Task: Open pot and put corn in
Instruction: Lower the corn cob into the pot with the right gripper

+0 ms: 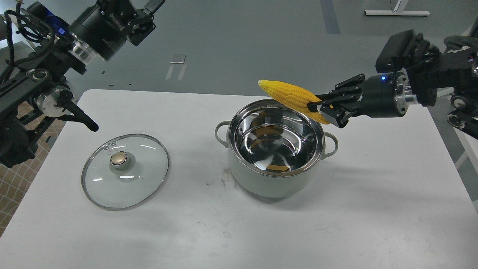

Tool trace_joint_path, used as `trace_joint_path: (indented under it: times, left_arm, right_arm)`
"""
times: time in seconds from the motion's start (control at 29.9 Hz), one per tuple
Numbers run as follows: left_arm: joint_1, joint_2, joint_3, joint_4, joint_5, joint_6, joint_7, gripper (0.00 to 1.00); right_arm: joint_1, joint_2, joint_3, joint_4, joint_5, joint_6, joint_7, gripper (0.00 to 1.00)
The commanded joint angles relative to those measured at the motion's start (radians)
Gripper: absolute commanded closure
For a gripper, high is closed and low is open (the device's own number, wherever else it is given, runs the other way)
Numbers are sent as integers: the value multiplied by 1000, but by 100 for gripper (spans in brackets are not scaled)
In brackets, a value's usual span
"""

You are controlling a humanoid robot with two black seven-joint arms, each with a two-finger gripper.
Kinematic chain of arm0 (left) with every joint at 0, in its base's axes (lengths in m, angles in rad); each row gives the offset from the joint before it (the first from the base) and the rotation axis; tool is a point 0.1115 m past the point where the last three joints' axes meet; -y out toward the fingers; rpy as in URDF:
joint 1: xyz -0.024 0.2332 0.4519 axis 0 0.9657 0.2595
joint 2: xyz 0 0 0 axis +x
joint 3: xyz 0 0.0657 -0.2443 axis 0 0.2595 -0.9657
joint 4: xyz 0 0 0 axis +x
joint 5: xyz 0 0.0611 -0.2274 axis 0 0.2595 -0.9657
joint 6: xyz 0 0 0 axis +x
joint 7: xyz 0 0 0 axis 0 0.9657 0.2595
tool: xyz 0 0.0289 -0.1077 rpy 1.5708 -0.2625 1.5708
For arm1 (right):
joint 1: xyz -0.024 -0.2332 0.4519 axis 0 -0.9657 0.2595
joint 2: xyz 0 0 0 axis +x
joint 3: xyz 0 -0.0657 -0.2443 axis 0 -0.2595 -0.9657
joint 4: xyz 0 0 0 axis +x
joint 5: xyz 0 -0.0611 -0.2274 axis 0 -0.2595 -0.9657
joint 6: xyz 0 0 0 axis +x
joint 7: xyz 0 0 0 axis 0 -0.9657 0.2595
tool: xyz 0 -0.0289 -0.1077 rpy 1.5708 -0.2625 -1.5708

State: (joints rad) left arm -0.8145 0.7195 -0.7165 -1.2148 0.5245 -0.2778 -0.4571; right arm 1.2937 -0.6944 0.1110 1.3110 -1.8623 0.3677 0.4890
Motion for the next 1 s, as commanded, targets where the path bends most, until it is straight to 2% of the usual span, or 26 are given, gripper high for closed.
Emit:
trace_joint_path:
  times: [0.0,0.23,0.3,0.44,0.47,0.6,0.97]
  left_arm:
    - [1,0,0,0,0,0,0,4]
    - [3,-8,0,0,0,0,0,4]
    - [3,-8,-4,0,0,0,0,4]
    - [9,-8,-9,0,0,0,0,4]
    - [9,-8,-9,0,0,0,0,4]
    - [11,-9,-11,0,0,0,0,4]
    - [11,-22,-21,0,2,2,5,4]
  right_arm:
    - [-1,85,-63,-67,-9,0,0,84]
    - [-24,205,-96,-183,-9,-1,0,82]
    - [-28,236,-99,-211,-9,0,0,77]
    - [-37,268,-116,-237,-9,-1,0,74]
    - [-43,277,-116,-248,-9,-1,0,69]
    - [-50,286,-117,-260,-9,-1,0,62]
    - [-50,285,-119,-260,-8,0,0,32]
